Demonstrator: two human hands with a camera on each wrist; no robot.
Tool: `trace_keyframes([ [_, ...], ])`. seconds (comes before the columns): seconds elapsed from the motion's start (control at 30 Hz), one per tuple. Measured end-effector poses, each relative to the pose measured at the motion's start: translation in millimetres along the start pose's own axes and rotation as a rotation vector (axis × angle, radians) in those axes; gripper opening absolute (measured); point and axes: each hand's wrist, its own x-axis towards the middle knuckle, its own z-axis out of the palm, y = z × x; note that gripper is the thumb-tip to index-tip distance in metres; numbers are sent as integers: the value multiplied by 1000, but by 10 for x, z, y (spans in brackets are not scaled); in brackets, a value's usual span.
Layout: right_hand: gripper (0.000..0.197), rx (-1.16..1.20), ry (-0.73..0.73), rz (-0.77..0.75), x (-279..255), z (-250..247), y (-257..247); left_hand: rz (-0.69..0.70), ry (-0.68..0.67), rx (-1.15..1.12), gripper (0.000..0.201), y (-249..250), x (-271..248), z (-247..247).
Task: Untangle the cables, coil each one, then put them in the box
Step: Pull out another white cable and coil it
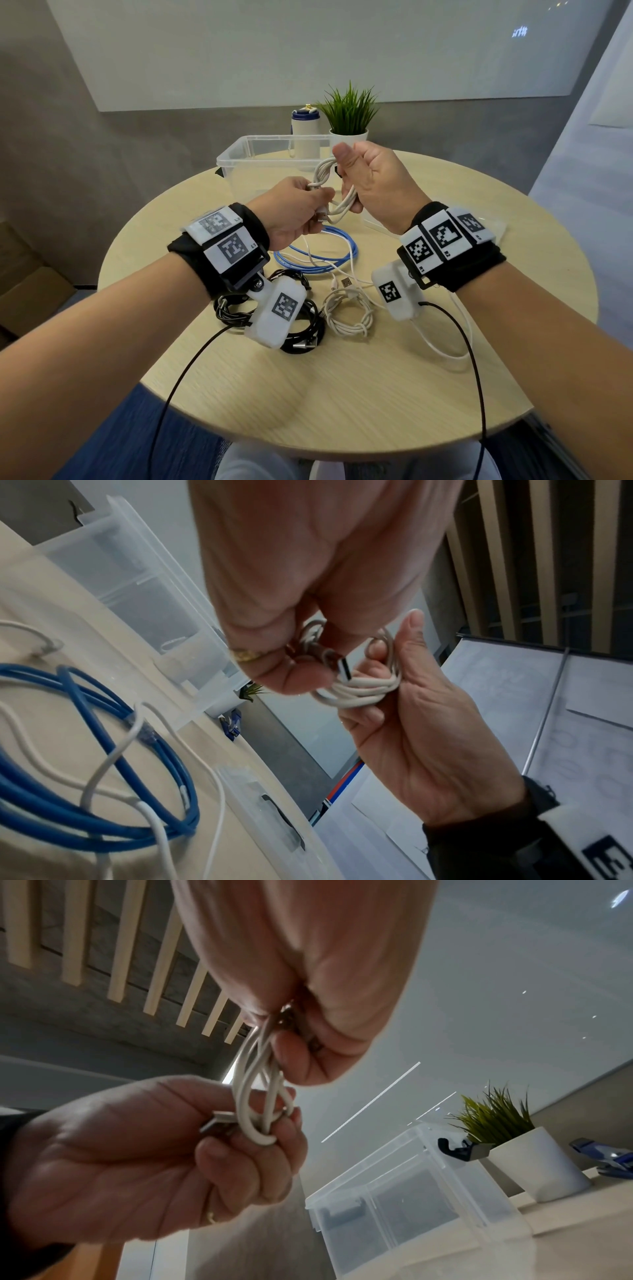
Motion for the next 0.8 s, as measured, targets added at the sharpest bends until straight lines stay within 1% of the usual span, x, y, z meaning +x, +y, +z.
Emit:
trace_keyframes([
  [0.17, 26, 4, -63, 8, -41, 11, 1, -19, 54, 54, 19, -13, 30, -54],
  [0.23, 17, 22, -113, 22, -60, 8, 0, -29, 74, 67, 19, -12, 43, -83],
  [0.3, 4, 51, -195, 50, -80, -9, -9, -43, 97, 60, 17, 1, 55, -118],
  [0.33, 6, 43, -233, 68, -88, -23, -19, -53, 105, 42, 15, 8, 60, -136],
  [0.4, 22, -7, -282, 100, -88, -45, -25, -82, 96, -1, 15, 19, 66, -159],
  [0.47, 25, -70, -273, 100, -82, -46, -37, -137, 44, -65, 17, 23, 66, -167],
  [0.53, 22, -105, -221, 106, -54, -55, -22, -189, -40, -177, 14, 35, 57, -177],
  [0.6, 25, -118, -162, 121, -35, -65, 15, -206, -126, -309, 11, 53, 33, -216],
  [0.7, 25, -127, -88, 139, -17, -87, 61, -150, -233, -392, 14, 44, 14, -270],
  [0.8, 24, -104, -50, 165, 10, -92, 54, -93, -219, -395, 14, 30, 4, -266],
])
